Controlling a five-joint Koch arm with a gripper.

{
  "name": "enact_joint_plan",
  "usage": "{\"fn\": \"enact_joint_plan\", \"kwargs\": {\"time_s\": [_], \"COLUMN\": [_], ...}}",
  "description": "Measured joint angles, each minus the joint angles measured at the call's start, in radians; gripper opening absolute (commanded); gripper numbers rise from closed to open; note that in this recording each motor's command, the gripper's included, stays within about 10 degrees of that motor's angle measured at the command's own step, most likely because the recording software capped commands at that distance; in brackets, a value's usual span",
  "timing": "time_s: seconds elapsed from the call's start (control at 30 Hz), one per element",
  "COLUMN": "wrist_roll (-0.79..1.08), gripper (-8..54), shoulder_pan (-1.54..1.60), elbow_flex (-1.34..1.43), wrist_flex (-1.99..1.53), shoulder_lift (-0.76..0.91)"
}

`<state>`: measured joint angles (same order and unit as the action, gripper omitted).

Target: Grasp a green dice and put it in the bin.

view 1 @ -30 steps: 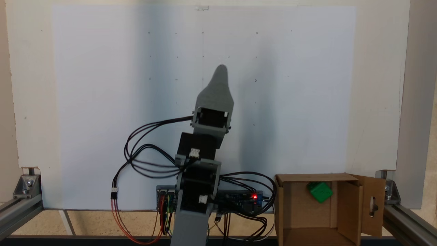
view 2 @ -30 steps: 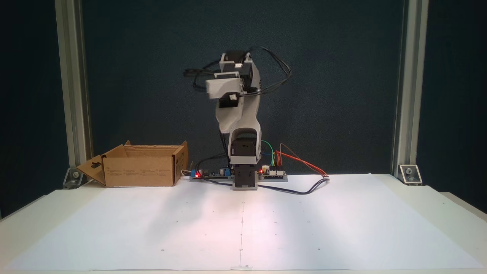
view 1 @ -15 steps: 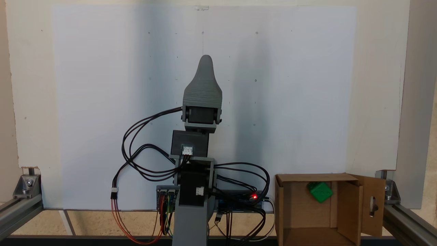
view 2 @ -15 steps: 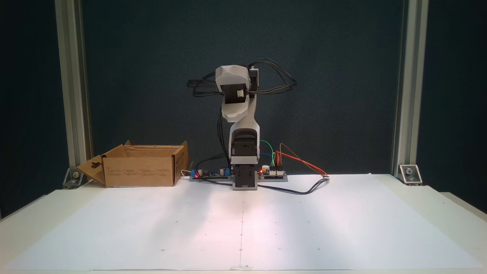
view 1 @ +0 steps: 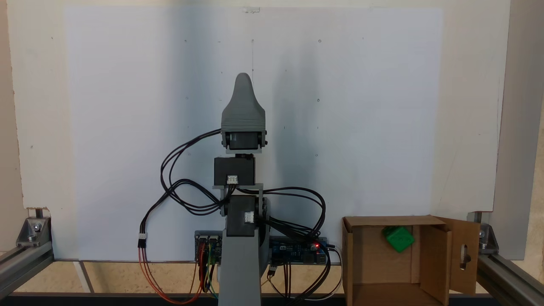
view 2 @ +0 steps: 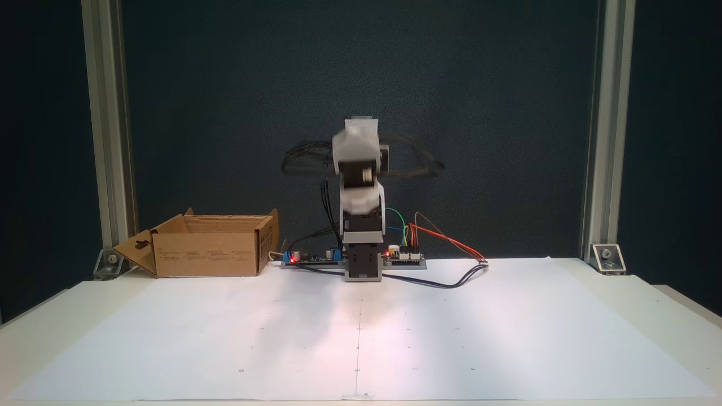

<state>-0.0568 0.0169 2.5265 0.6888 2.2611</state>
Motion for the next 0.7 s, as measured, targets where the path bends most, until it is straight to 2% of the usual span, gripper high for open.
{"fn": "enact_joint_plan", "kwargs": {"time_s": [0.27, 0.7], "wrist_roll": [0.005, 0.067], "gripper": [42.0, 42.6], "shoulder_pan": [0.000, -0.002], "elbow_flex": [0.284, 0.512], "wrist_flex": [0.311, 0.824], "shoulder_lift": [0.000, -0.002]}}
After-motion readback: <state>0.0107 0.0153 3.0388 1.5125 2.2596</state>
